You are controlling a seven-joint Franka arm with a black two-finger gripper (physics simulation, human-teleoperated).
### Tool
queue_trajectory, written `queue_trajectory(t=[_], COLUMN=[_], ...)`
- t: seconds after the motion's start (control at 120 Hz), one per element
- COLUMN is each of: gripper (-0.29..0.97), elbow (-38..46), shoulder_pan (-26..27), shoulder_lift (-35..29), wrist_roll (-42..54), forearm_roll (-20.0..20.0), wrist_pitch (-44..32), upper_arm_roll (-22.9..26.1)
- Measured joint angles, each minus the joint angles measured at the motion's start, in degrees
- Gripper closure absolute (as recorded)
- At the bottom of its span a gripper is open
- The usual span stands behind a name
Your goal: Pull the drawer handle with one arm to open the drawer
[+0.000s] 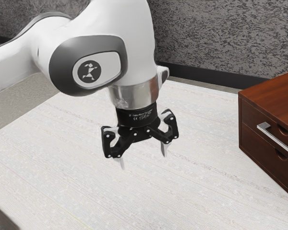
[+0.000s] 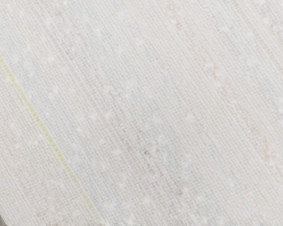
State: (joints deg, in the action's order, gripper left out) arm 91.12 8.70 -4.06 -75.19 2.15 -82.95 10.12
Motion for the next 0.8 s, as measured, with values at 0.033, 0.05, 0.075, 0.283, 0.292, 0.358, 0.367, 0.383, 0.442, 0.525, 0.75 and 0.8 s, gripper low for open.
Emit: queue_trajectory(t=[0.033,0.05,0.075,0.283,0.292,0.358,0.367,0.383,0.442,0.525,0.75,0.8], gripper=[0.0,0.0,0.0,0.0,0.0,0.0,0.0,0.0,0.0,0.0,0.0,0.0], elbow=[0.4,0.6,0.7,0.7,0.3,-2.8,-3.3,-4.2,-7.2,-9.0,-12.8,-13.8], shoulder_pan=[0.8,1.1,1.2,2.6,2.6,3.1,3.1,3.2,3.4,3.7,4.7,5.1], shoulder_lift=[0.0,0.0,0.0,-0.6,-0.3,2.9,3.4,4.3,7.4,10.7,17.0,18.1], wrist_roll=[-0.8,-1.1,-1.7,-5.5,-5.6,-6.7,-6.8,-7.0,-7.6,-8.2,-9.5,-9.8], forearm_roll=[0.2,0.3,0.4,0.3,0.2,-0.3,-0.3,-0.4,-0.7,-1.0,-1.2,-1.3], wrist_pitch=[-0.6,-0.9,-1.3,-2.6,-2.6,-3.3,-3.6,-4.1,-5.9,-8.5,-15.7,-16.7], upper_arm_roll=[0.0,0.0,0.0,-5.3,-5.3,-5.6,-5.6,-5.6,-5.5,-5.4,-3.8,-3.6])
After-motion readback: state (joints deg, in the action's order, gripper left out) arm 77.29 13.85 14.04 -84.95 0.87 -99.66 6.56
